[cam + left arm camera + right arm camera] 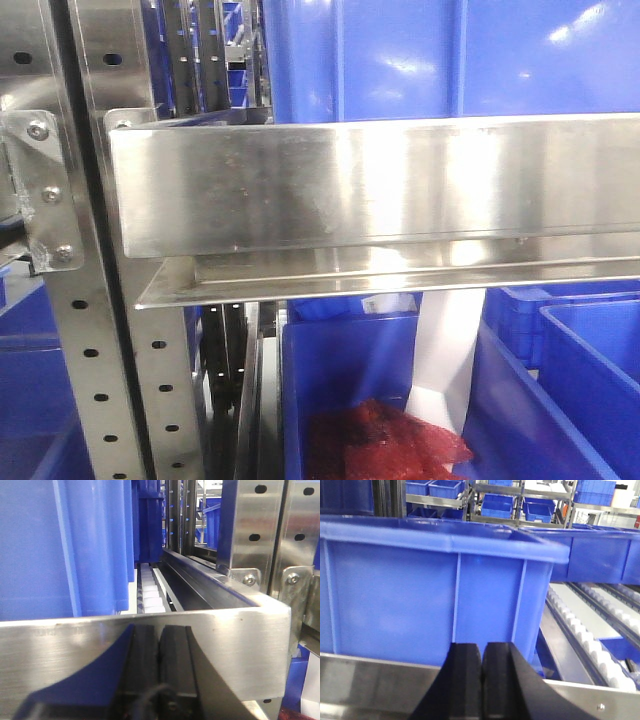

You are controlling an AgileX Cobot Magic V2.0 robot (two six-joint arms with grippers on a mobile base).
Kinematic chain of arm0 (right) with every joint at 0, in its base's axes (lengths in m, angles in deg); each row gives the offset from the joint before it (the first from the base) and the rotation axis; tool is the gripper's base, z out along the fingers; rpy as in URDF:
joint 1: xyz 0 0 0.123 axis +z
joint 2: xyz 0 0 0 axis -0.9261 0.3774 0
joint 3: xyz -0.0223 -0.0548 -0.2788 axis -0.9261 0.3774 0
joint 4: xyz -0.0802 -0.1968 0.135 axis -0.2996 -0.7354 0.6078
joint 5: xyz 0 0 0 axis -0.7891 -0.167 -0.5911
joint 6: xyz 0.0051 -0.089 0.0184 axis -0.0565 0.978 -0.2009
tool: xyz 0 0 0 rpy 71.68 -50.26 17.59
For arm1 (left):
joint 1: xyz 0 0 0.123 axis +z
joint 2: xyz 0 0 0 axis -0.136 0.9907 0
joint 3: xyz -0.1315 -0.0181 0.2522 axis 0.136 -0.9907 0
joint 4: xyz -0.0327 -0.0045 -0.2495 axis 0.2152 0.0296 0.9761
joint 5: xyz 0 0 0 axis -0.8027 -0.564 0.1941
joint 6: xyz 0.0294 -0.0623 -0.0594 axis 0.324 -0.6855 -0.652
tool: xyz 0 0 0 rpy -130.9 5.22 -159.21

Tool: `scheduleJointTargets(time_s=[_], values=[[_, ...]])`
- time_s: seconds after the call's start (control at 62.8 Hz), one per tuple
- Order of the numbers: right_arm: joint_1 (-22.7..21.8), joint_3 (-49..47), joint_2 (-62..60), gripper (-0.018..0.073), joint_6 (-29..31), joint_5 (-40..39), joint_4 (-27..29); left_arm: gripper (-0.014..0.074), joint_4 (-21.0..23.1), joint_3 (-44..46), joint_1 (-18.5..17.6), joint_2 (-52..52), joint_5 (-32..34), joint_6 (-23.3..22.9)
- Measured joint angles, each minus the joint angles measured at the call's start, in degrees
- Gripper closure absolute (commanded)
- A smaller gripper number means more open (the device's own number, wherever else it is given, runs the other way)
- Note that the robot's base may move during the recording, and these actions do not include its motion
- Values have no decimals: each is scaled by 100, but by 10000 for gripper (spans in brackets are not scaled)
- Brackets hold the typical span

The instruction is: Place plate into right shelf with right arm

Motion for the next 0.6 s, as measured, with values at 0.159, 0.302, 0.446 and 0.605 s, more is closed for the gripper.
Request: scheduleJointTargets(time_s=[0.159, 0.302, 0.446, 0.605], values=[[0, 27, -10, 505, 0, 48, 0, 643, 0, 0, 0, 0, 0, 0], [0, 37, -10, 505, 0, 48, 0, 643, 0, 0, 0, 0, 0, 0], [0, 160, -23, 505, 49, 48, 0, 643, 0, 0, 0, 0, 0, 0], [-245, 631, -224, 505, 406, -54, 330, 643, 0, 0, 0, 0, 0, 0]])
